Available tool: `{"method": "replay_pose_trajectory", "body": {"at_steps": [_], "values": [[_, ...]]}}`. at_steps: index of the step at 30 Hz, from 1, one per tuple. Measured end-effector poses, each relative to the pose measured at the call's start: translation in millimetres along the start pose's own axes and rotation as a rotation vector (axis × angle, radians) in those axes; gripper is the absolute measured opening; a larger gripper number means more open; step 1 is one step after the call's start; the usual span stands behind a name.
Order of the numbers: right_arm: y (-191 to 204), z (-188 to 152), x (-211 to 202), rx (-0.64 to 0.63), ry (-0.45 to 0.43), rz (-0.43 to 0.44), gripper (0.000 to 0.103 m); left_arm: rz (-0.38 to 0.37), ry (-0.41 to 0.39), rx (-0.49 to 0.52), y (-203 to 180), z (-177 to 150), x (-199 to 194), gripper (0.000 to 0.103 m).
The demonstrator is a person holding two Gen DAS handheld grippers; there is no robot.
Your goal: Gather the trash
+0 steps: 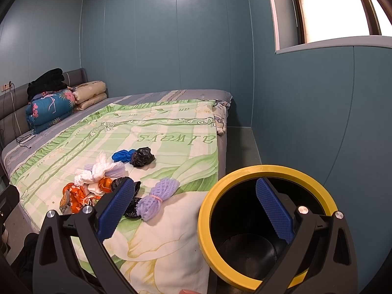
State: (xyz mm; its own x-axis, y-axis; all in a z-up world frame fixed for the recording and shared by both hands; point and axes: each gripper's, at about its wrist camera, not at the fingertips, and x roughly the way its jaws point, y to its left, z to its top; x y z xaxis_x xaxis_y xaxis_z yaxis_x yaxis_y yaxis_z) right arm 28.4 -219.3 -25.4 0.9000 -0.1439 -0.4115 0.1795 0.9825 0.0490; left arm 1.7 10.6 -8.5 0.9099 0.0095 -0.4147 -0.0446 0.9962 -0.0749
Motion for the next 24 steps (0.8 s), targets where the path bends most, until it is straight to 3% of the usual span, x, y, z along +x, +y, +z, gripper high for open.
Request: {"method": "replay_pose_trajectory", "body": {"at_steps": [24], "values": [[0.2, -2.2, 3.0, 0.000, 0.005, 0.000, 0.095, 0.004, 0.003, -0.009, 2.6, -1.0, 0.2, 0.095]]}}
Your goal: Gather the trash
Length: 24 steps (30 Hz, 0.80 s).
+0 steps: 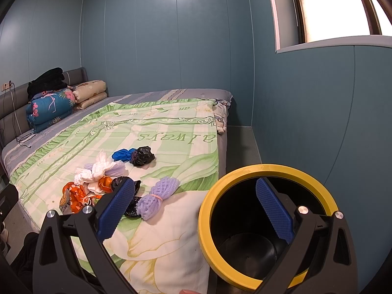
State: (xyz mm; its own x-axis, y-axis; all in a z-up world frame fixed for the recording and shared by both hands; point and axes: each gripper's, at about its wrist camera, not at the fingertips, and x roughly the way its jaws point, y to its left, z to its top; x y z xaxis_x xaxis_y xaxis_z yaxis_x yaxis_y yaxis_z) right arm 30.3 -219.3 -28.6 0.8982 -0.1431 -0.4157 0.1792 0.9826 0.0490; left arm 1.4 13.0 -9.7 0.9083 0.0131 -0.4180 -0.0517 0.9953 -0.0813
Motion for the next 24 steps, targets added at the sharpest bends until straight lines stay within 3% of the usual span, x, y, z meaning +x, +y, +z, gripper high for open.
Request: {"method": "replay_pose_trajectory", "body": {"at_steps": [16, 24], "values": [[2.0, -2.1, 2.2, 0.006, 0.003, -0.011, 0.095, 0.004, 0.007, -0.008, 2.5, -0.4, 0.4, 0.095], [-1.0, 14.2, 21.0, 0.011, 0.009, -0.028, 0.095, -0.052, 0.051, -0.064, 13.6, -0.5, 15.3, 0.095]]}}
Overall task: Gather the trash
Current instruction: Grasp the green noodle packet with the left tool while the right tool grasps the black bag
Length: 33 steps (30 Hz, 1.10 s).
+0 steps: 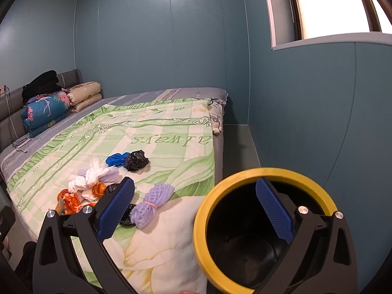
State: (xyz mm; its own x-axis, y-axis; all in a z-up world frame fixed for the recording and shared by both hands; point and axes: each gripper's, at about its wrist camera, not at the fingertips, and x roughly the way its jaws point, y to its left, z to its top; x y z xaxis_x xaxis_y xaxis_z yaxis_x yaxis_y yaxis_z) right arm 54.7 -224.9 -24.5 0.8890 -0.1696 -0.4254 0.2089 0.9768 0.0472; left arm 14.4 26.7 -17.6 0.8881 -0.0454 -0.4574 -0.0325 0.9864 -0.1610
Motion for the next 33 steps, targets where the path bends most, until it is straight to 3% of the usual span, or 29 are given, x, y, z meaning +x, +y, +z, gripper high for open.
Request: {"method": "replay_pose_trajectory", "body": {"at_steps": [5, 8, 11, 12, 20, 27, 30, 33], "values": [[17.6, 11.6, 14.2, -0.098, -0.070, 0.026, 0.095, 0.048, 0.029, -0.031, 19.3, 6.3, 18.7, 0.095], [29.7, 18.1, 28.4, -0.154, -0.061, 0.070, 0.095, 0.076, 0.067, -0.035, 36.4, 11.5, 31.5, 0.095], [39.1, 25.2, 52.9, -0.168, 0.031, 0.136, 0.095, 0.061, 0.096, -0.069, 60.3, 14.6, 46.5, 0.095], [40.5, 27.2, 66.5, -0.153, 0.101, 0.172, 0.095, 0.055, 0.112, -0.078, 68.2, 15.6, 53.0, 0.095], [61.1, 7.2, 128.7, -0.128, 0.439, 0.317, 0.095, 0.055, 0.305, -0.035, 103.1, 11.3, 118.6, 0.095], [89.4, 6.8, 172.5, -0.136, 0.621, 0.445, 0.095, 0.025, 0.402, 0.060, 110.9, 10.7, 167.1, 0.095], [108.3, 11.3, 185.5, -0.160, 0.639, 0.462, 0.095, 0.018, 0.429, 0.108, 107.9, 12.5, 177.1, 0.095], [125.7, 9.1, 201.2, -0.183, 0.670, 0.457, 0.095, -0.008, 0.475, 0.095, 111.9, 14.8, 187.2, 0.095]]}}
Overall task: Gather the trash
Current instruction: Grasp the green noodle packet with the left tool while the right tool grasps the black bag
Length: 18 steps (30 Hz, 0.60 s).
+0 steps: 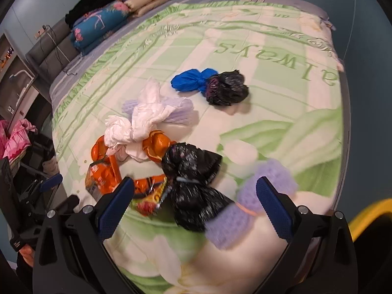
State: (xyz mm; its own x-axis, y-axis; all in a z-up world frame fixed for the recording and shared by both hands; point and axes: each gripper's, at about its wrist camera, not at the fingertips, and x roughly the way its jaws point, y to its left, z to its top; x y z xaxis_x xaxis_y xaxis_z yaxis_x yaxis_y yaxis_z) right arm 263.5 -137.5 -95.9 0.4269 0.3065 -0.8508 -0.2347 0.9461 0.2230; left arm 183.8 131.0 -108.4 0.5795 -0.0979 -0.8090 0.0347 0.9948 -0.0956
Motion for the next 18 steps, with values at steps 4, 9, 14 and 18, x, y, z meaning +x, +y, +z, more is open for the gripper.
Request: {"method": "replay_pose_trajectory", "body": {"at_steps": [4, 9, 14, 18], "values": [[8.0, 7.1, 20.1, -0.022, 0.047, -0.015, 0.095, -0.032, 0.018, 0.003, 12.0, 4.4, 1.1, 0.095], [14.9, 11.4, 36.5, -0.041, 0.080, -0.024, 0.095, -0.090, 0.071, 0.022, 20.6, 10.2, 18.0, 0.086], [16.4, 15.2, 47.5, -0.047, 0.107, -0.027, 0.094, -0.181, 0.103, 0.078, 15.0, 10.9, 35.5, 0.083], [17.8, 19.8, 56.6, -0.050, 0.131, -0.033, 0.084, -0.235, 0.111, 0.119, 9.0, 11.7, 47.6, 0.071]]}}
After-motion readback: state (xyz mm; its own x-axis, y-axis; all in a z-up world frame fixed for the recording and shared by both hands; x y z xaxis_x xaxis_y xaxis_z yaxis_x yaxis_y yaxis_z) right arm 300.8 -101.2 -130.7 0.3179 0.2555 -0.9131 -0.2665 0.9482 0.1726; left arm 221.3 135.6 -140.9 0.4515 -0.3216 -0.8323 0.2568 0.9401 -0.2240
